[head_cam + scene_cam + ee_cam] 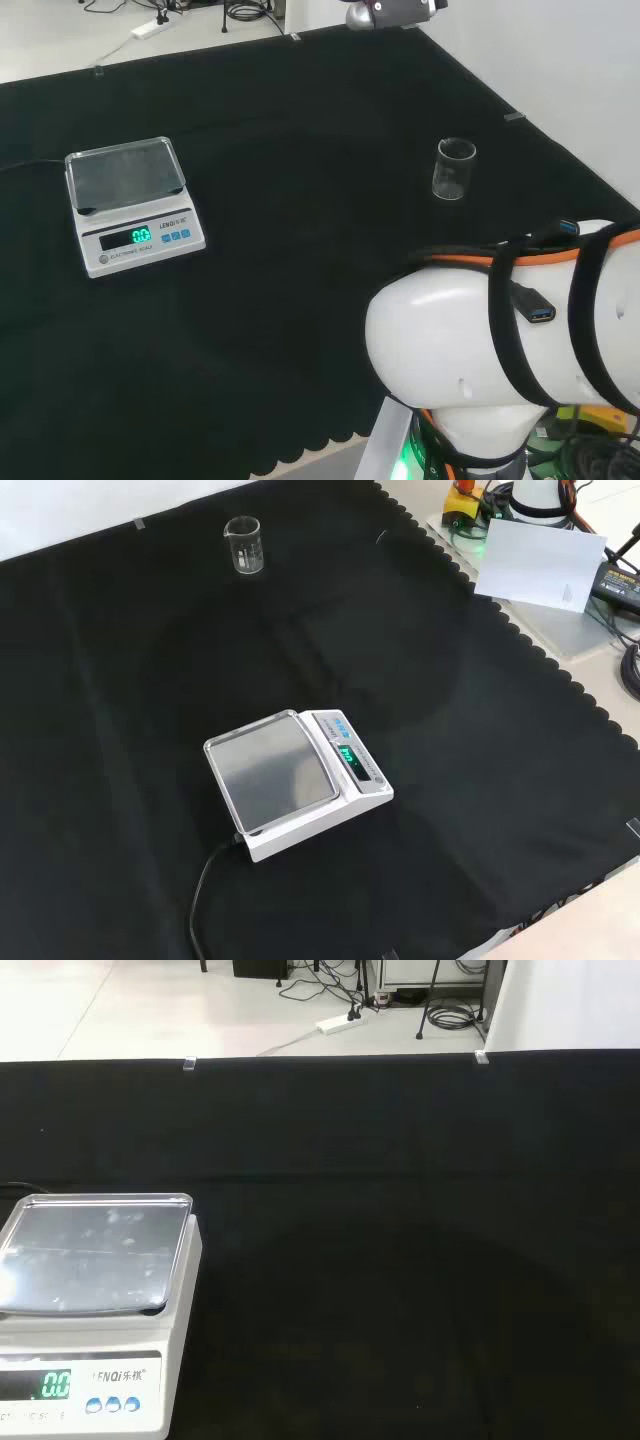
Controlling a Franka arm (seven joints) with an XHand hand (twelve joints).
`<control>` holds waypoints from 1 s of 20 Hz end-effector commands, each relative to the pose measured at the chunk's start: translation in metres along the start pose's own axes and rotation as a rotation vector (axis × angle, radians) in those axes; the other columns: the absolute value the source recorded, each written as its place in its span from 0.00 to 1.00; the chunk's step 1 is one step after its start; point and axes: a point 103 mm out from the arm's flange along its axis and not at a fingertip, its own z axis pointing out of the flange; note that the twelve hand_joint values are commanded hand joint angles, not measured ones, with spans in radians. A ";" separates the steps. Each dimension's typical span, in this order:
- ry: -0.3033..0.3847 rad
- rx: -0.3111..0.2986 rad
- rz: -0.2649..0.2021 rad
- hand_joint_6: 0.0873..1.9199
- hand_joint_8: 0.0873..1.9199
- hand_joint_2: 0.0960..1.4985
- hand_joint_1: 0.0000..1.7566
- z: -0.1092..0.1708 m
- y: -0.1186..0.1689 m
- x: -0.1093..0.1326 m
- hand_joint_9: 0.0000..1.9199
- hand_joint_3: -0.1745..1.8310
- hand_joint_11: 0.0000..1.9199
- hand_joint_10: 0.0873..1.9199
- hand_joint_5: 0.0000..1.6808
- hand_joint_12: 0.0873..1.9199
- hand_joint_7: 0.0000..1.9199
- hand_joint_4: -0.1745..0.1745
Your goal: Pick up the beaker.
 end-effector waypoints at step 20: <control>-0.003 0.123 0.119 0.09 0.35 0.34 0.41 0.072 0.056 -0.076 0.21 0.31 0.12 0.42 0.15 0.75 0.13 0.49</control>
